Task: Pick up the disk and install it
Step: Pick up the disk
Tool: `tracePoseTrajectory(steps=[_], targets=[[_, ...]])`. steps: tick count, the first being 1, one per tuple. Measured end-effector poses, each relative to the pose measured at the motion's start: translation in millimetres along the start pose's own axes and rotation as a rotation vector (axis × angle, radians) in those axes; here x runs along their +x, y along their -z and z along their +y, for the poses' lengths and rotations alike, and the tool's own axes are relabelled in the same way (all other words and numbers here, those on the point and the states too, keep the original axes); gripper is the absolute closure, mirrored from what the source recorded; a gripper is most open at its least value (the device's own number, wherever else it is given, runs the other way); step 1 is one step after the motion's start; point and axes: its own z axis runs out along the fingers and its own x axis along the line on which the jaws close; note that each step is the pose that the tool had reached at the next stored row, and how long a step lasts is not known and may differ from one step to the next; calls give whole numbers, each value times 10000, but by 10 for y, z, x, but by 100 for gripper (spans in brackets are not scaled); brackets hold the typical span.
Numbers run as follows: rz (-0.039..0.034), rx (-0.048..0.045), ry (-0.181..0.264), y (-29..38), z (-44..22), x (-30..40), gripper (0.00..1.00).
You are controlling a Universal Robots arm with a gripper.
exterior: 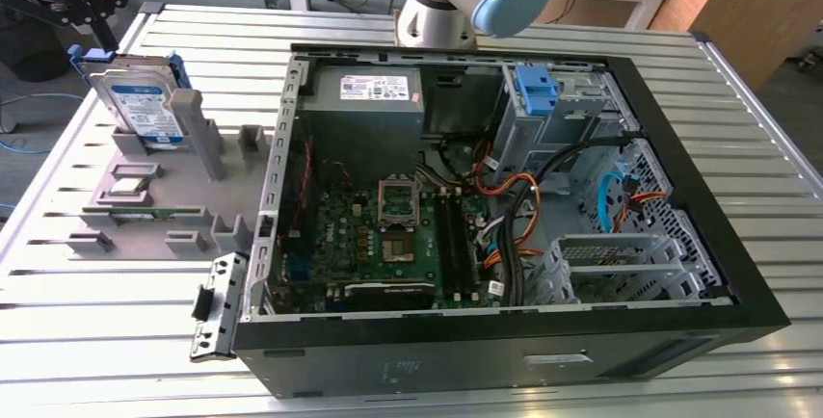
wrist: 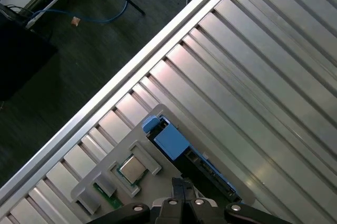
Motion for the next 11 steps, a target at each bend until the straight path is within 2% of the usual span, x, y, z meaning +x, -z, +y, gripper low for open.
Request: tracePoseTrajectory(steps=[5,11], targets=[[24,-1,293,0,0,0,89],[110,-3,1317,-2,0,0,89]])
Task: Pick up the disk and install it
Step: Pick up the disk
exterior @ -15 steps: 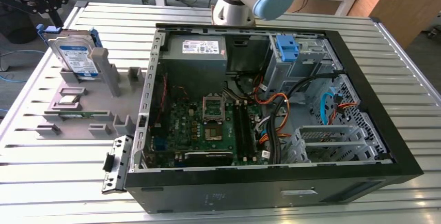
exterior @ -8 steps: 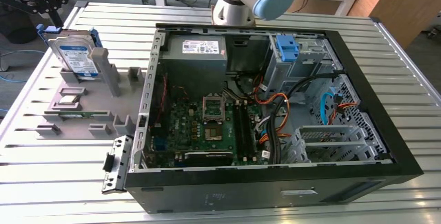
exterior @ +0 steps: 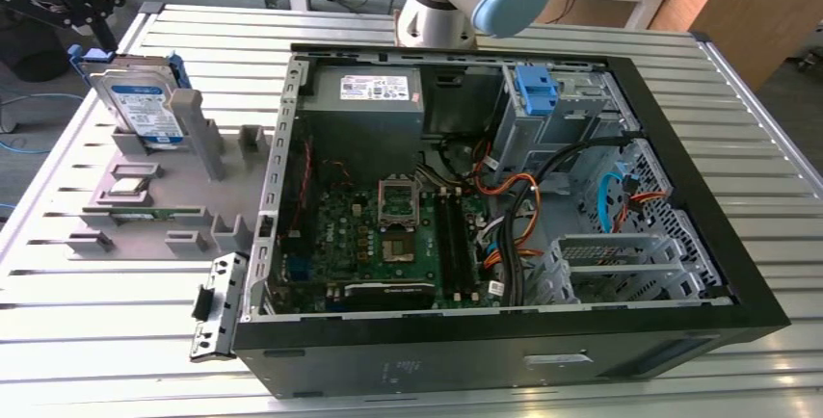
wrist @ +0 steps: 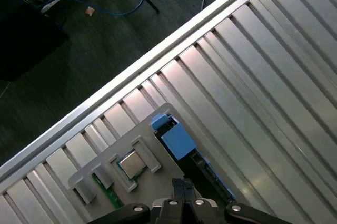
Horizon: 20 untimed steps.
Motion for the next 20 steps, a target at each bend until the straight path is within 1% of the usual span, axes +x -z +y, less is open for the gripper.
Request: tracePoseTrajectory(steps=[13,18,20], targets=[[185,-8,2267,-4,0,0,89],[233,-14,3020,-7,-1,0,89],[239,-16,3087,-7,0,0,89]])
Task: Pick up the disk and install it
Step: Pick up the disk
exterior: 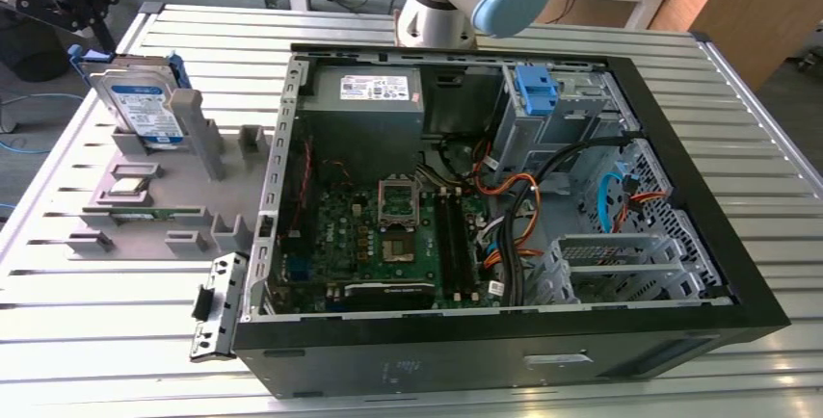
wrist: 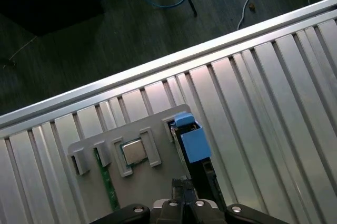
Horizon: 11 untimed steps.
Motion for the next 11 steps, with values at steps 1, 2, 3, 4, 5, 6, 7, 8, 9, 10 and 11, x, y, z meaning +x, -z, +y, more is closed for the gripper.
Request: tracePoseTrajectory(steps=[1,2,3,4,5,6,7,8,9,10,11], targets=[[0,1,0,-1,-1,-1,89],[0,0,-1,-1,-4,-3,89],[2,0,0,0,-13,-6,89],[0,1,1,-1,-22,-9,89],[-1,1,11,-1,-28,-12,89],[0,-1,54,-2,-30,-14,89],[4,-2,149,-4,-30,-14,89],[12,-4,280,-6,-31,-13,89],[20,-4,422,-9,-32,-13,89],[28,2,563,-13,-33,-13,89],[31,24,689,-17,-33,-12,89]])
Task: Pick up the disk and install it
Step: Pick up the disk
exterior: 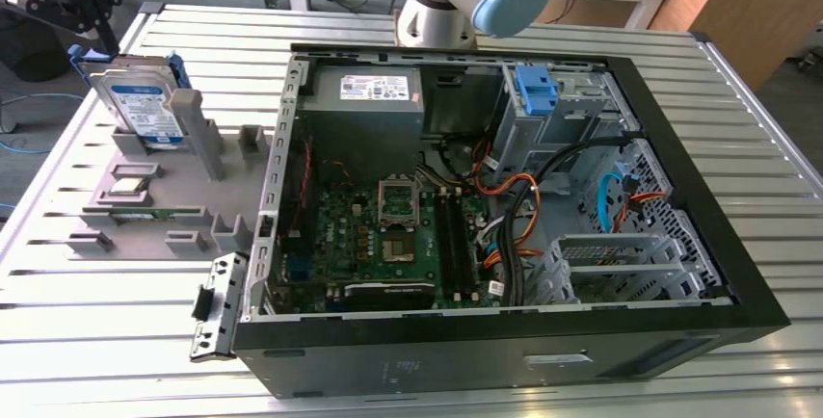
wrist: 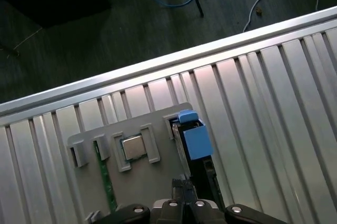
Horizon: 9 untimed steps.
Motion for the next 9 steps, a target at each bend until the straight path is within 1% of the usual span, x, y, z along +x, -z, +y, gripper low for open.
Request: tracePoseTrajectory(steps=[3,7,9], targets=[[-10,114,332,-13,-1,0,89],[-57,331,720,-26,-2,-1,89],[-86,387,883,-27,-2,-1,89]])
